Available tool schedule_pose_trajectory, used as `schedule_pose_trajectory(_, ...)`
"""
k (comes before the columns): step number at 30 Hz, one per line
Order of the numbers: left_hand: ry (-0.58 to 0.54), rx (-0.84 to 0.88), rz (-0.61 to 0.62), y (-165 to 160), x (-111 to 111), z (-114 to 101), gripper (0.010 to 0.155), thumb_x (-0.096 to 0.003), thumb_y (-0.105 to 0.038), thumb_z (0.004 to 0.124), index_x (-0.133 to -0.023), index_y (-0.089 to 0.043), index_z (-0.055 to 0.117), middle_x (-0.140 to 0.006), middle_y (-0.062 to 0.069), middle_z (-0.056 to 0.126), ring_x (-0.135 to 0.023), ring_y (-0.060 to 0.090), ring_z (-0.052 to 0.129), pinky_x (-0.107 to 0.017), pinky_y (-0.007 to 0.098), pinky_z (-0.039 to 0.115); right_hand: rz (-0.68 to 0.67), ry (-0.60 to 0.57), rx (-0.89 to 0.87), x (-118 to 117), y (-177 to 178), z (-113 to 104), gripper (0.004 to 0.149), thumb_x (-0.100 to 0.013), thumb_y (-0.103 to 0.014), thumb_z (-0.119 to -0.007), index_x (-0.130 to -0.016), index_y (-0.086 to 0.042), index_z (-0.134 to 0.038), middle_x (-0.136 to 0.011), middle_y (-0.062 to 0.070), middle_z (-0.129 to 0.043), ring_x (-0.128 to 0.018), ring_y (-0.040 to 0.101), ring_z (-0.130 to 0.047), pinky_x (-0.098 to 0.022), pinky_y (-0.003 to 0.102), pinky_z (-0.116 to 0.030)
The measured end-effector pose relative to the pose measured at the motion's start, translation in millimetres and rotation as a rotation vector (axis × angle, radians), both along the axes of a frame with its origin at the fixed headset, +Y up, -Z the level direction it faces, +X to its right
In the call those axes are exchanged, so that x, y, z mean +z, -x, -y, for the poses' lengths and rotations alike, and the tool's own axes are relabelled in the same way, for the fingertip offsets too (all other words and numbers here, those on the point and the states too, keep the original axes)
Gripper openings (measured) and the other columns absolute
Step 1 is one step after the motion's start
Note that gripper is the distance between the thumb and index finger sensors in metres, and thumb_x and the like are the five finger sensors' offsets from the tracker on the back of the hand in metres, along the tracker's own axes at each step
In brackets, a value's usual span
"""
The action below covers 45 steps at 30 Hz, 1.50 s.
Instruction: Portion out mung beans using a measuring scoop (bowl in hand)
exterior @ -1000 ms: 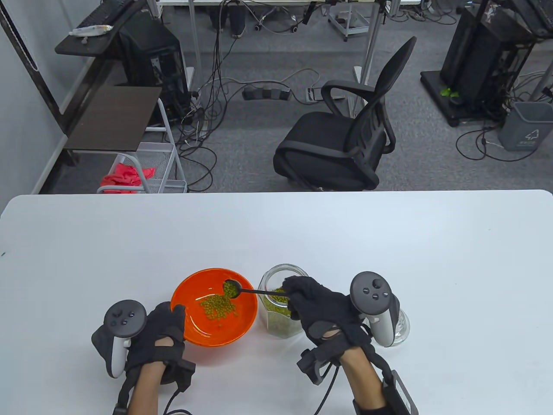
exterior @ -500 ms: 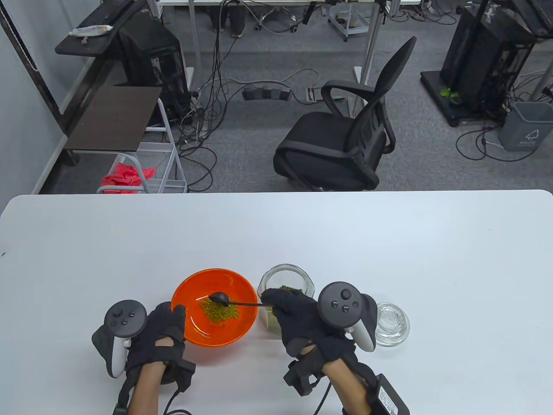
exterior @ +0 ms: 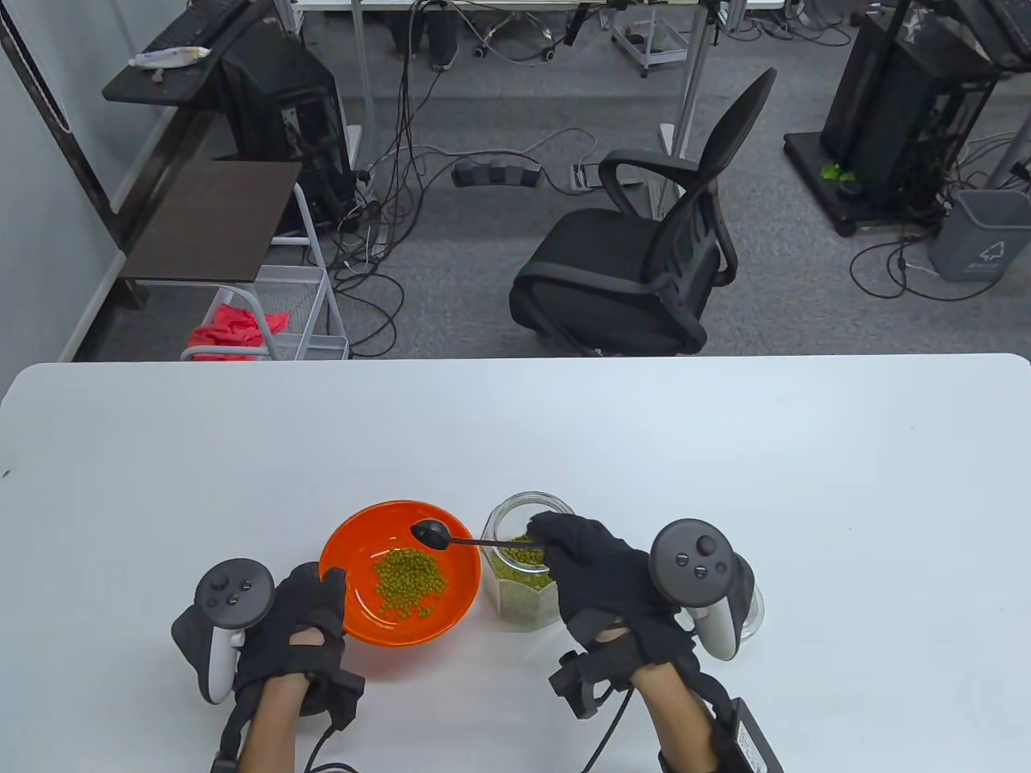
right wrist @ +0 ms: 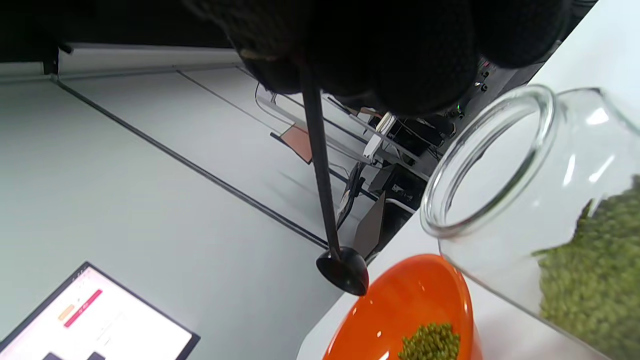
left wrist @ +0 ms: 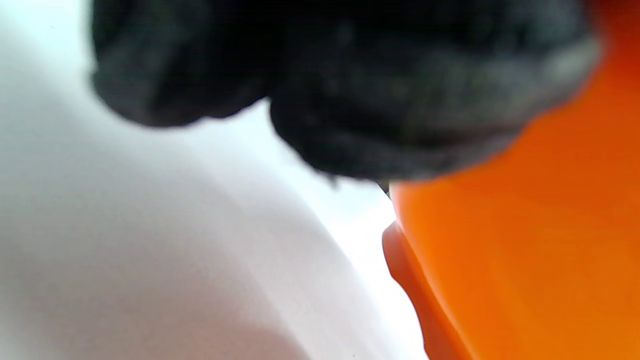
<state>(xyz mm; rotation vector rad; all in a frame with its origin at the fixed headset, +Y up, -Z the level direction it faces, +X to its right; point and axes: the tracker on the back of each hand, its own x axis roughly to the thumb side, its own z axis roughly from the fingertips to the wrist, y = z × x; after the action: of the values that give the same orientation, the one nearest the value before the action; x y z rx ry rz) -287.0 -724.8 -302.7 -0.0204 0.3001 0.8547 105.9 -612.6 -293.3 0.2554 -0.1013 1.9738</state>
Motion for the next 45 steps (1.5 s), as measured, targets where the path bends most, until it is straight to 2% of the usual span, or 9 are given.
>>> schedule_pose_trajectory(13, -0.002, -0.006, 0.000, -0.1, 0.1, -0.4, 0.052, -0.0526, -0.050, 0.073, -0.087, -0.012, 0.081, -0.035, -0.014, 0.098, -0.003, -0.006, 0.102, -0.004, 0.016, 0.093, 0.129, 0.000, -0.096, 7.6, -50.8, -15.8, 0.039, -0.047, -0.023, -0.074, -0.083, -0.008, -0.080, -0.063, 0.020, -0.086, -0.044, 0.031, -0.092, -0.047, 0.063, -0.071)
schedule_pose_trajectory(17, -0.003, -0.008, 0.001, -0.2, 0.1, -0.3, 0.052, -0.0526, -0.050, 0.073, -0.087, -0.012, 0.081, -0.035, -0.013, 0.098, -0.003, -0.006, 0.102, -0.005, 0.016, 0.093, 0.168, -0.002, -0.078, 9.2, -60.6, -17.8, 0.039, -0.048, -0.024, -0.074, -0.083, -0.008, -0.080, -0.062, 0.020, -0.086, -0.043, 0.031, -0.092, -0.047, 0.063, -0.071)
schedule_pose_trajectory(21, -0.004, -0.008, 0.000, -0.1, 0.3, -0.7, 0.052, -0.0527, -0.050, 0.072, -0.087, -0.012, 0.081, -0.035, -0.013, 0.098, -0.003, -0.006, 0.102, -0.004, 0.016, 0.093, 0.197, 0.011, 0.013, 9.5, -63.8, -19.5, 0.039, -0.048, -0.023, -0.074, -0.083, -0.009, -0.080, -0.063, 0.020, -0.085, -0.044, 0.031, -0.091, -0.048, 0.063, -0.071)
schedule_pose_trajectory(29, -0.004, -0.014, 0.004, -1.3, 0.1, -0.6, 0.052, -0.0526, -0.050, 0.073, -0.087, -0.012, 0.081, -0.035, -0.013, 0.098, -0.003, -0.006, 0.102, -0.004, 0.016, 0.093, 0.186, 0.054, 0.227, 3.8, -43.7, -13.1, 0.039, -0.049, -0.023, -0.074, -0.084, -0.010, -0.080, -0.065, 0.020, -0.085, -0.046, 0.032, -0.091, -0.049, 0.064, -0.070)
schedule_pose_trajectory(42, -0.007, -0.024, -0.001, -1.3, 0.0, -1.0, 0.052, -0.0527, -0.050, 0.072, -0.087, -0.012, 0.081, -0.035, -0.014, 0.098, -0.003, -0.006, 0.102, -0.005, 0.016, 0.093, 0.231, -0.009, 0.546, -13.0, 6.3, 13.1, 0.038, -0.048, -0.023, -0.076, -0.084, -0.012, -0.083, -0.065, 0.020, -0.086, -0.046, 0.032, -0.092, -0.049, 0.064, -0.070)
schedule_pose_trajectory(45, -0.009, -0.022, -0.003, -0.7, 0.1, -1.2, 0.052, -0.0528, -0.050, 0.072, -0.087, -0.012, 0.081, -0.035, -0.014, 0.098, -0.003, -0.006, 0.102, -0.005, 0.015, 0.093, 0.194, -0.013, 0.606, -14.5, 18.1, 20.3, 0.038, -0.047, -0.024, -0.076, -0.083, -0.012, -0.084, -0.063, 0.019, -0.087, -0.043, 0.030, -0.093, -0.047, 0.063, -0.072)
